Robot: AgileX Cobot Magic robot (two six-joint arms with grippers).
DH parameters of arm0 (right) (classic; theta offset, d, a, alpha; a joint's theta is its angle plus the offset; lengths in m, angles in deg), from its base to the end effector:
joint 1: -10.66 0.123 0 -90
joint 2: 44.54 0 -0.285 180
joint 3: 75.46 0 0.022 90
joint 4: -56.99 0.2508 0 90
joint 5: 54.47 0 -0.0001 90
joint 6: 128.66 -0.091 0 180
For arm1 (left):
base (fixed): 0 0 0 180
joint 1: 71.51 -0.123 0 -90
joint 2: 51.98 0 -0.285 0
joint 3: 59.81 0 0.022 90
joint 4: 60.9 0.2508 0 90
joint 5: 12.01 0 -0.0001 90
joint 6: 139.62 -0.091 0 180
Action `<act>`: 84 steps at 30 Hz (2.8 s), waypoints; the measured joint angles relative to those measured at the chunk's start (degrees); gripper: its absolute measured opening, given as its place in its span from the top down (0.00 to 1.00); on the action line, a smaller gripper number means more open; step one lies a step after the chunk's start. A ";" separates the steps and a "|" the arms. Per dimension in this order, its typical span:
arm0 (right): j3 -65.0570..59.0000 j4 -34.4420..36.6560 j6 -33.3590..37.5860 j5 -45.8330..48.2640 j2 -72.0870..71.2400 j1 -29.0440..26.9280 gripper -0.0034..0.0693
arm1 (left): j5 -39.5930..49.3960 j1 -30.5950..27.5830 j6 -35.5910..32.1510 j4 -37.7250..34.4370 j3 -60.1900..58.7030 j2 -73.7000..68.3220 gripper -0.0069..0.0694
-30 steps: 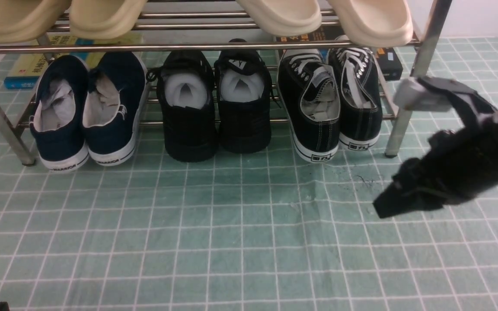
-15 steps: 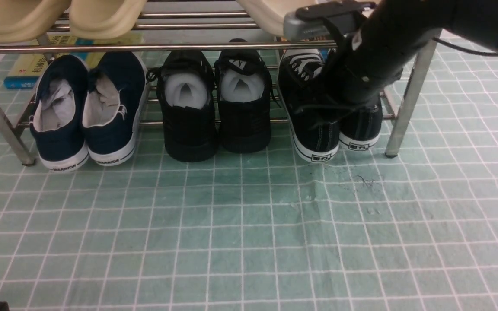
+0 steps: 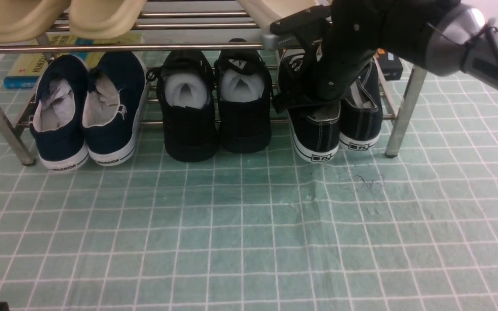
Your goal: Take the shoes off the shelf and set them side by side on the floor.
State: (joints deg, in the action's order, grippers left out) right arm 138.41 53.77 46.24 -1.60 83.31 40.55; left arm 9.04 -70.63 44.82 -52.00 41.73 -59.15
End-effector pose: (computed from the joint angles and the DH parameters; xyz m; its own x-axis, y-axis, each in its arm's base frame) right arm 0.4150 0.2338 0.2765 -0.7506 -0.3680 -0.5487 -0.4359 0.9000 -0.0073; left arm 0.0528 0.0043 0.1738 -0.2850 0.0719 -0.9558 -0.0187 0.9966 0.0805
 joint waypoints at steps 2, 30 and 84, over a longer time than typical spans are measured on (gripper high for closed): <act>0.05 0.00 0.00 -0.31 0.31 0.00 0.55 | 0.00 0.00 0.00 0.00 0.00 0.00 0.59; 12.52 14.89 7.31 19.58 -6.66 0.33 0.94 | 0.00 0.00 0.00 0.00 0.00 0.00 0.59; -23.37 -5.62 -13.07 13.92 -21.90 14.17 0.93 | 0.00 0.00 0.00 0.10 0.00 0.00 0.60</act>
State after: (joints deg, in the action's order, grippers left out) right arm 115.04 48.15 33.17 12.33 61.41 54.72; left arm 9.04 -70.63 44.82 -51.90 41.73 -59.15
